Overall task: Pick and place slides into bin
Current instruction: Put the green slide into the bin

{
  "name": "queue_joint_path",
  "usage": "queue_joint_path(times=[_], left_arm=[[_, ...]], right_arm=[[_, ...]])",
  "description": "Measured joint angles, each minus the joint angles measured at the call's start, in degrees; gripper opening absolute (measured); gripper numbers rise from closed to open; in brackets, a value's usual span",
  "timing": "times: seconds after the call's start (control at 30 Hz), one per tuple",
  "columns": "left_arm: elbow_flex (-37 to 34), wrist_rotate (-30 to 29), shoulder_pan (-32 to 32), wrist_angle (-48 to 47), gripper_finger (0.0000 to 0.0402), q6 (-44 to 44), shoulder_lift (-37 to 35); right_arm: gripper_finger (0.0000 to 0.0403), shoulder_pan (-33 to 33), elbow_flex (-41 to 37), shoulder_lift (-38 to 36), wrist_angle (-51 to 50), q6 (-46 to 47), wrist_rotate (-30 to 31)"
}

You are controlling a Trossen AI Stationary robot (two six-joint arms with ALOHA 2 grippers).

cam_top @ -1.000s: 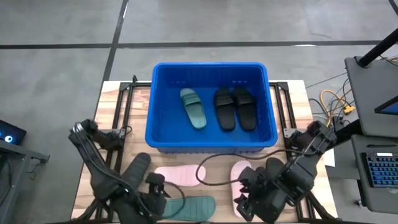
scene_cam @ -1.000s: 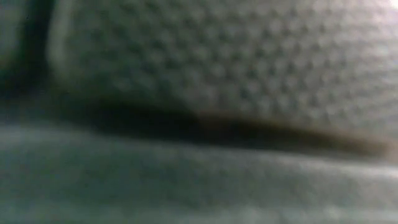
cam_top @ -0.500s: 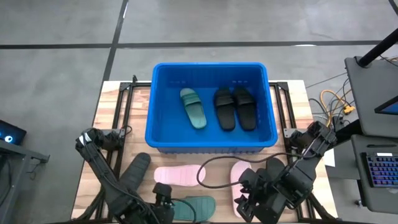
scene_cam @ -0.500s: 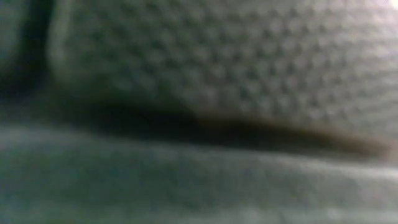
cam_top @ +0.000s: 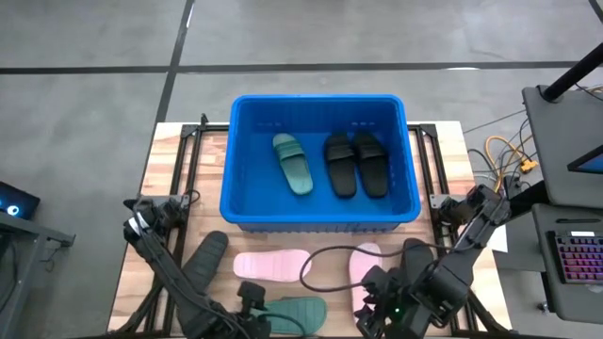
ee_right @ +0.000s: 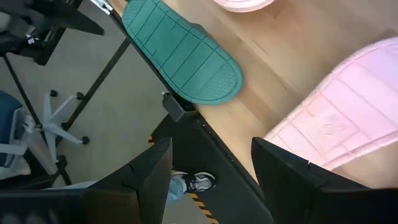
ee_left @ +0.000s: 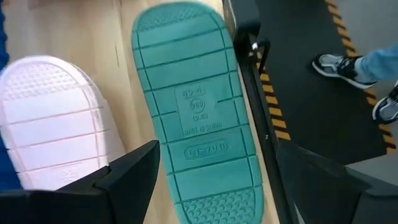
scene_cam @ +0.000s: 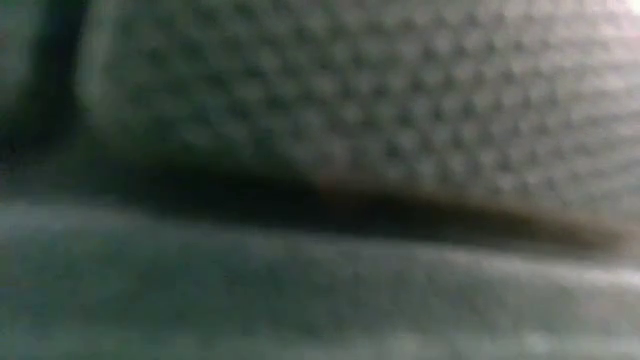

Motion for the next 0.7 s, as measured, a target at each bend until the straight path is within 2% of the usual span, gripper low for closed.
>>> queue_joint_path(times=[0.4, 0.7], left_arm=[[0.1, -0.9, -1.0, -0.3, 0.0306, -2.8, 3.8], [0.3, -4.2, -2.2, 5.6, 0.0306, -2.6, 3.8]], right_arm=[[0.021, 0.0, -1.8, 0.0, 2.3, 0.2, 0.0], [0.021, 0.0, -1.8, 0.0, 2.4, 0.7, 0.0]])
